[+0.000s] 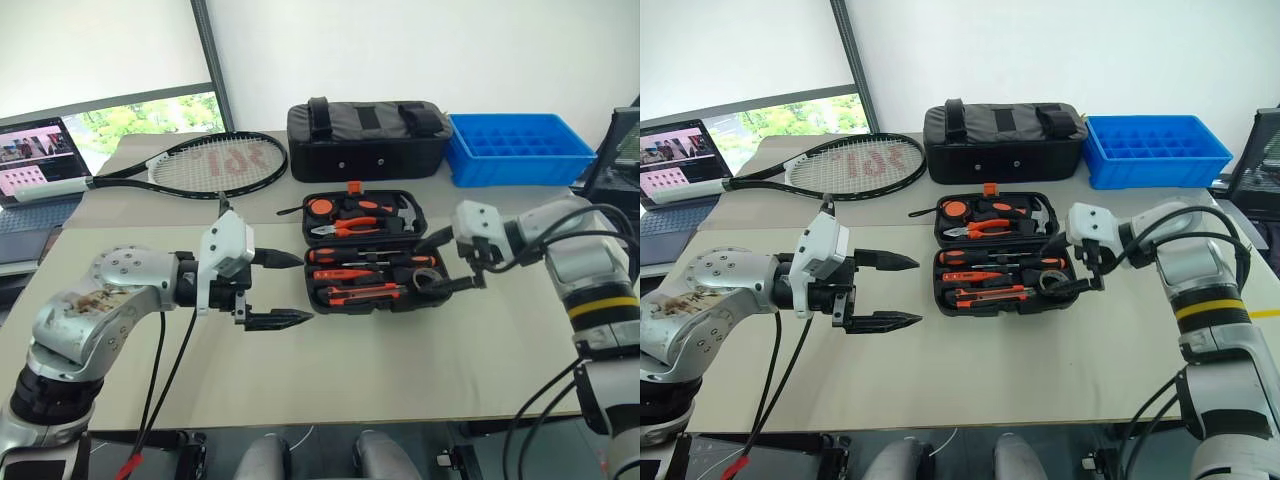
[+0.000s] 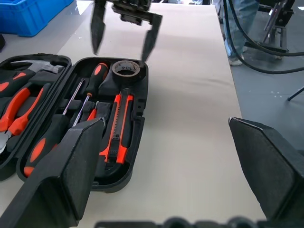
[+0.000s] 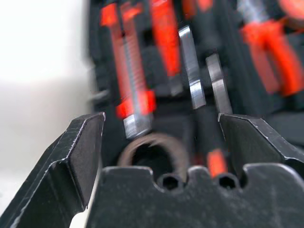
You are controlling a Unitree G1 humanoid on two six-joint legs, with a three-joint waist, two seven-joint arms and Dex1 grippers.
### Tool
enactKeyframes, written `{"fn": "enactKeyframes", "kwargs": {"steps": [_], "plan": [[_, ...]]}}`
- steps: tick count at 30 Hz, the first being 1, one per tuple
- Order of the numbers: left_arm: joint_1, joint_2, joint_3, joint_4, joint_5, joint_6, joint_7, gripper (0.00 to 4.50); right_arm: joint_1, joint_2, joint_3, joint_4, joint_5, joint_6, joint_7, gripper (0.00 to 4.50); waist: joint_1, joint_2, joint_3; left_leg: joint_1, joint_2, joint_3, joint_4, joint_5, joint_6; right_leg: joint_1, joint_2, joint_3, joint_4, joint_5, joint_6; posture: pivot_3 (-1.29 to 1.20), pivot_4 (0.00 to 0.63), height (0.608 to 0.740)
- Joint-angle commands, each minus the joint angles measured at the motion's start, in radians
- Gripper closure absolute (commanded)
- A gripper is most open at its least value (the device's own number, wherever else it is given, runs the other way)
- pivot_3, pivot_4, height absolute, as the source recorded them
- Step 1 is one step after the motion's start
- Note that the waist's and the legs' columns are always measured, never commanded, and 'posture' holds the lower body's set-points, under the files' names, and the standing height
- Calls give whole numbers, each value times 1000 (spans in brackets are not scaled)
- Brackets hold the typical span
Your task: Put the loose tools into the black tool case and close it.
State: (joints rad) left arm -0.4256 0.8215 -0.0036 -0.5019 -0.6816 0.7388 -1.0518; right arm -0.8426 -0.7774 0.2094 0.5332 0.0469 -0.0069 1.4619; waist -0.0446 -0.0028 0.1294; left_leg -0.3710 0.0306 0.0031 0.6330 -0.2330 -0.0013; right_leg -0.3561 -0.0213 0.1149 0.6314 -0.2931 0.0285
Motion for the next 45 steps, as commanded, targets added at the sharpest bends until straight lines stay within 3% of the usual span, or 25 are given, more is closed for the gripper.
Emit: {"fn": "enactKeyframes", "kwargs": {"steps": [1,10,11,17,22,28,36,43,45], "plan": [[-11,4,2,-6,6,-24,-1,0,-44,40,4,66,-45,-44,-77,1292,1,0,0,0,0,0,0,0,0,-1,0,0,0,0,0,0,150,707],[2,3,9,-16,10,-21,9,0,-123,105,45,221,-145,-66,-160,4337,0,0,0,-1,0,0,-1,0,0,-2,-1,0,0,0,0,0,150,707],[5,4,13,-20,8,-20,12,0,-128,104,50,231,-152,-63,-157,4485,0,0,0,-1,0,0,-1,0,0,-2,-1,0,0,0,0,0,150,707],[18,4,17,-29,5,-21,24,0,-107,64,77,228,-172,-46,-61,4485,0,0,0,-1,0,0,-1,0,0,-2,-1,0,0,0,0,0,150,707],[17,2,15,-24,6,-24,26,0,-118,68,44,220,-151,-32,-81,4485,-2,0,0,-1,0,0,-1,0,0,-2,-1,0,0,0,0,0,150,707],[-1,-18,17,32,31,-55,37,0,-165,76,-15,288,-155,-53,-224,4485,-4,0,0,-1,0,0,-2,0,0,-2,0,0,1,0,0,0,150,707],[-85,-201,25,356,124,-113,207,0,-202,105,-144,469,-101,46,-455,4485,2,0,1,-1,-1,0,-1,0,0,-2,-2,0,0,0,-1,0,150,707],[-241,-320,-20,705,244,-109,301,0,-200,124,-217,560,-54,134,-502,2412,-1,0,0,-2,-2,0,-2,0,0,-2,-2,-1,1,0,-1,0,150,707],[-281,-342,-32,792,270,-120,297,0,-195,130,-227,565,-42,168,-486,2412,-4,0,0,-2,-3,0,-3,0,0,-2,-2,-1,1,0,-1,0,150,707]]}}
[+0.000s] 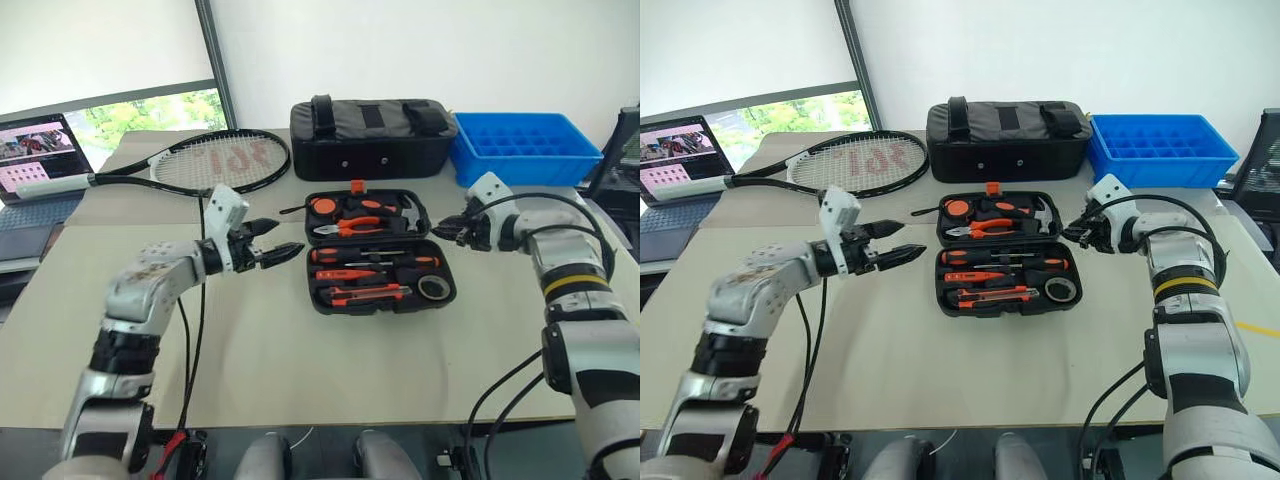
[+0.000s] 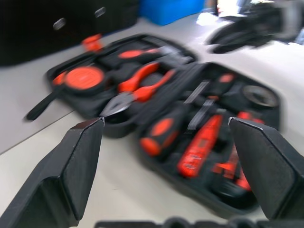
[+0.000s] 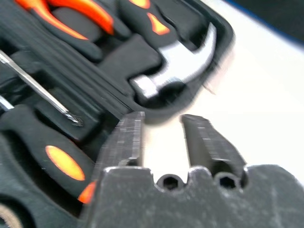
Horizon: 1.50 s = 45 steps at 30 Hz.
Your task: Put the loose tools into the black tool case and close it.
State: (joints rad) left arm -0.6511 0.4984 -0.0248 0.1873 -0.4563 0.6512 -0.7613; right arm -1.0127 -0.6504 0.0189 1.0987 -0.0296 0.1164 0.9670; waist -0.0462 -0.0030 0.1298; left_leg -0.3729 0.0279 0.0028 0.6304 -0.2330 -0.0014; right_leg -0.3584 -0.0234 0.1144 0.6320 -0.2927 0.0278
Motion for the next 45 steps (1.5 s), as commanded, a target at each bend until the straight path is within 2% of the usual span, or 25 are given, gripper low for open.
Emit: {"fn": "enactKeyframes", "kwargs": {"steps": [1,6,15,18,20,22,23,24,26,29,30,31,33,34,45], "plan": [[-69,-26,-15,131,55,-37,1,0,-23,5,-39,-1,40,57,14,2412,-4,0,0,0,0,0,0,0,0,0,0,0,0,0,0,0,150,707],[-150,-89,-41,321,107,-62,-32,0,-4,19,-44,0,43,120,16,2412,-1,0,0,-1,0,0,-1,0,0,-1,0,0,2,0,0,0,150,707],[-229,-181,-47,543,192,-177,-30,0,7,39,-54,23,57,149,10,2412,1,0,0,-5,-1,0,-1,0,0,-5,0,0,8,0,0,0,150,707],[-253,-203,-34,604,213,-228,-6,0,14,42,-44,20,57,161,38,3114,3,1,0,-5,-1,0,0,0,-1,-6,0,0,8,0,0,0,150,707],[-267,-214,-22,631,215,-243,-6,0,16,43,-45,20,56,159,32,3844,5,1,0,-6,-2,-1,0,1,-1,-6,0,0,9,0,0,0,150,707],[-278,-229,-12,648,215,-254,-9,531,22,43,-46,18,56,158,27,4393,5,1,-1,-6,-2,-1,2,1,-2,-6,-1,-1,9,0,1,0,150,707],[-280,-233,-10,653,216,-259,-12,737,24,43,-46,16,57,158,26,4495,6,1,-1,-6,-2,-1,2,1,-2,-5,-1,-1,9,0,1,0,150,707],[-282,-235,-8,656,218,-261,-14,867,26,43,-46,14,57,159,26,4498,6,1,-1,-6,-3,-1,2,1,-2,-5,-1,-1,9,0,1,0,150,707],[-282,-235,-2,657,216,-258,-22,1768,33,41,-45,1,60,166,31,4500,6,0,-1,-6,-4,-2,3,1,-2,-5,-1,-1,9,0,1,0,150,707],[-279,-233,-2,648,216,-245,-48,2778,44,42,-47,-21,65,178,39,4500,3,1,-1,-6,-4,-2,2,2,-2,-5,-1,-1,9,0,1,0,150,707],[-274,-231,-5,639,218,-237,-57,3291,53,43,-47,-36,69,185,45,4500,3,1,-1,-6,-4,-2,2,2,-2,-5,-1,-1,9,0,1,0,150,707],[-270,-231,-6,632,219,-231,-63,3508,62,45,-48,-50,72,193,49,4500,3,0,-1,-6,-3,-3,1,2,-2,-5,-1,-1,10,0,1,0,150,707],[-265,-229,-5,623,221,-223,-71,4284,77,47,-50,-75,77,206,53,4500,3,1,-2,-7,-3,-3,1,2,-2,-5,-1,-3,10,0,1,0,150,707],[-260,-227,-4,615,221,-218,-75,4398,90,48,-52,-96,82,217,56,4500,3,1,-2,-7,-3,-3,1,2,-2,-5,-1,-3,10,0,1,0,150,707],[-128,-155,-4,399,207,-112,-115,4398,283,48,-80,-463,175,438,49,4500,5,1,-3,-11,1,-9,-2,2,-2,-10,-1,-16,11,0,1,0,150,707]]}}
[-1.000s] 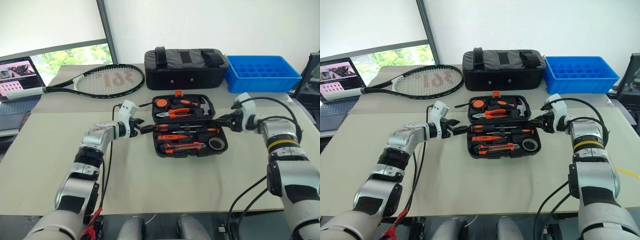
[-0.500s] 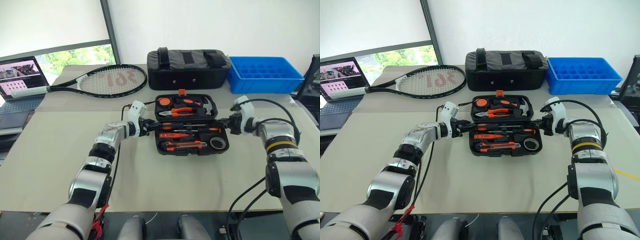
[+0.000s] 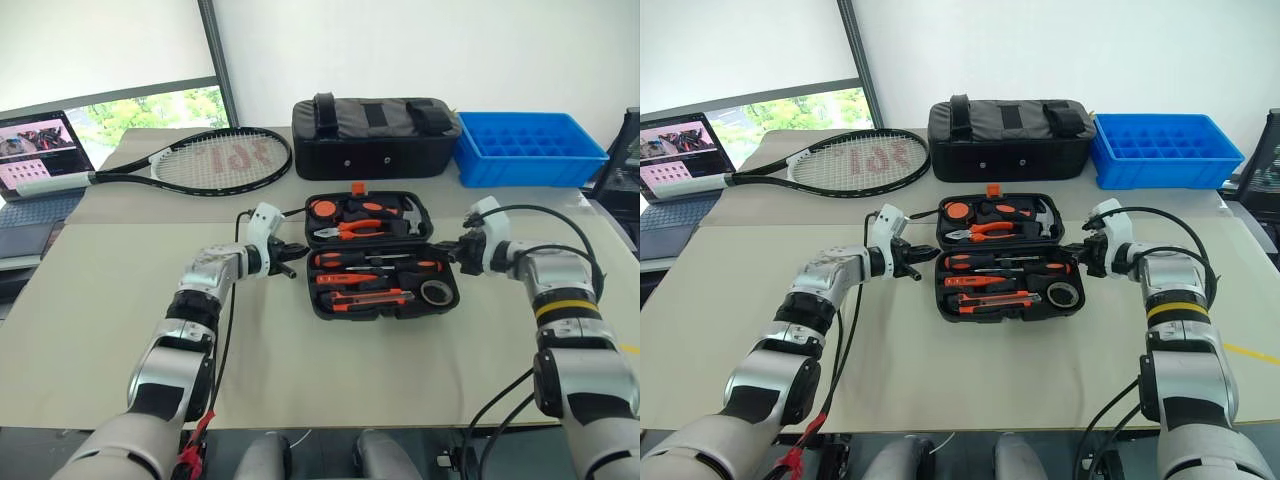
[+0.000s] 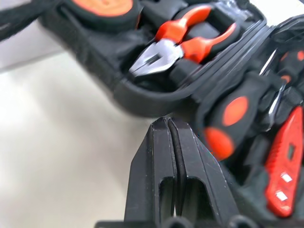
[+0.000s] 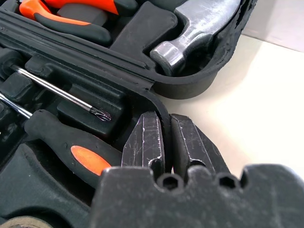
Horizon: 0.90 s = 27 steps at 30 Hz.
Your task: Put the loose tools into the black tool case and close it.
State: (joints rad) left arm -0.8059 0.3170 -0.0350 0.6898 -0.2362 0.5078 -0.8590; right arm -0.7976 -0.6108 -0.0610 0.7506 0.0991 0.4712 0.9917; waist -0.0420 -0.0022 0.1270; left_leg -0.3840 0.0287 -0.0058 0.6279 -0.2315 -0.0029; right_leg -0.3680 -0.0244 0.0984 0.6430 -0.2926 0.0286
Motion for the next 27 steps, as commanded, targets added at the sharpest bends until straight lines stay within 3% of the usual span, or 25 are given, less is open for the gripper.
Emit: {"fn": "enactKeyframes", "kwargs": {"steps": [1,11,17,26,27], "plan": [[50,36,5,-136,-15,45,-20,4398,97,7,-3,-174,61,124,20,4500,1,0,0,0,0,-1,0,0,0,-1,0,-1,1,0,0,0,150,707],[155,49,24,-350,-57,128,-9,4398,292,6,-72,-629,159,441,-126,4500,8,0,-1,-1,1,-5,1,0,0,-1,1,-4,3,0,0,0,150,707],[148,29,31,-350,-61,109,19,4398,383,44,-103,-847,203,565,-254,4500,11,0,-1,-1,0,-5,2,0,0,-1,1,-3,2,0,0,0,150,707],[144,50,37,-343,-64,123,13,4398,422,34,-108,-960,246,580,-283,4500,13,0,0,-1,0,-3,2,1,-1,-2,1,-3,-1,0,0,0,150,707],[146,67,40,-348,-66,134,1,4462,426,23,-110,-960,252,572,-272,4040,13,0,0,-1,0,-3,2,1,-1,-2,1,-3,-1,0,0,0,150,707]]}}
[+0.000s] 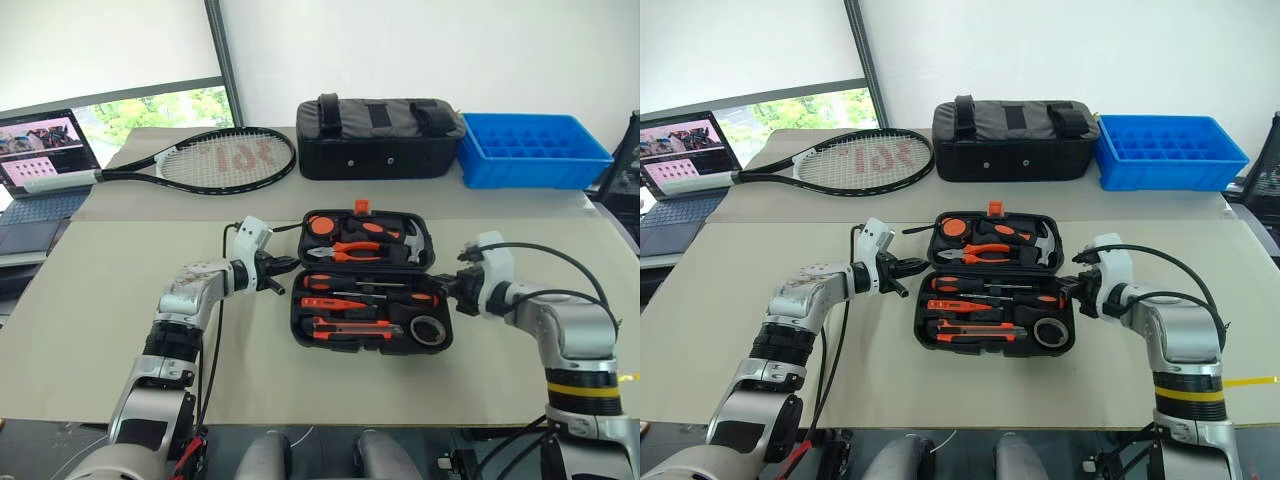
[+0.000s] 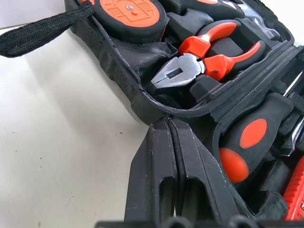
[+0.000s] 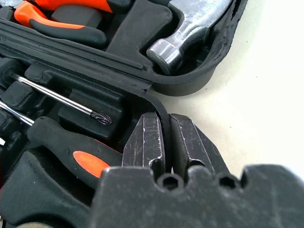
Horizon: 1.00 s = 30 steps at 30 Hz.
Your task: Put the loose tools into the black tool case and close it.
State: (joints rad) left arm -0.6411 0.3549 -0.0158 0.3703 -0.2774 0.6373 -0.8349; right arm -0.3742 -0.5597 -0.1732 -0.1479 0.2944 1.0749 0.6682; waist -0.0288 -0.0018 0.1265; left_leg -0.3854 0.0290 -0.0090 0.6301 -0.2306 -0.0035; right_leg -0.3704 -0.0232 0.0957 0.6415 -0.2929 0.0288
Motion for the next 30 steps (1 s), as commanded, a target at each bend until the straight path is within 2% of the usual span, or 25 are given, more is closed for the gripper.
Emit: {"fn": "enactKeyframes", "kwargs": {"steps": [1,2,5,11,15,18,21,30], "plan": [[-18,43,24,-33,-29,13,-32,4500,5,-38,-3,-62,63,-35,58,3578,0,0,0,0,0,0,0,0,0,0,0,0,0,0,0,0,150,707],[-20,54,29,-34,-33,21,-38,4500,3,-45,-10,-62,73,-34,65,3382,-1,0,0,0,0,0,0,0,0,-1,0,0,0,0,0,0,150,707],[-28,79,41,-30,-50,34,-52,4500,-19,-70,-38,-48,111,-22,86,2346,-5,0,0,0,1,0,-1,0,0,-1,1,0,0,0,0,0,150,707],[-59,79,83,-44,-145,131,-83,4500,-141,-81,-103,131,149,-26,57,2346,-10,0,0,0,0,1,1,1,1,0,0,0,0,0,0,0,150,707],[-116,69,101,47,-172,171,-86,4500,-232,-69,-107,307,143,-56,51,2346,-10,-1,0,0,0,1,1,1,2,0,0,0,0,0,0,0,150,707],[-184,63,115,176,-171,179,-76,4500,-300,-67,-88,449,135,-90,69,2346,-11,-1,0,0,0,1,1,1,2,-1,0,0,0,0,0,0,150,707],[-274,57,133,339,-161,160,-74,4500,-402,-64,-53,673,105,-157,113,2346,-17,-1,1,0,0,2,0,2,2,-1,0,0,0,0,0,0,150,707],[-336,47,146,473,-167,182,-122,4500,-542,-54,40,959,45,-269,227,2346,-17,0,0,-2,0,3,-3,2,2,-3,0,0,2,0,0,0,150,707]]}}
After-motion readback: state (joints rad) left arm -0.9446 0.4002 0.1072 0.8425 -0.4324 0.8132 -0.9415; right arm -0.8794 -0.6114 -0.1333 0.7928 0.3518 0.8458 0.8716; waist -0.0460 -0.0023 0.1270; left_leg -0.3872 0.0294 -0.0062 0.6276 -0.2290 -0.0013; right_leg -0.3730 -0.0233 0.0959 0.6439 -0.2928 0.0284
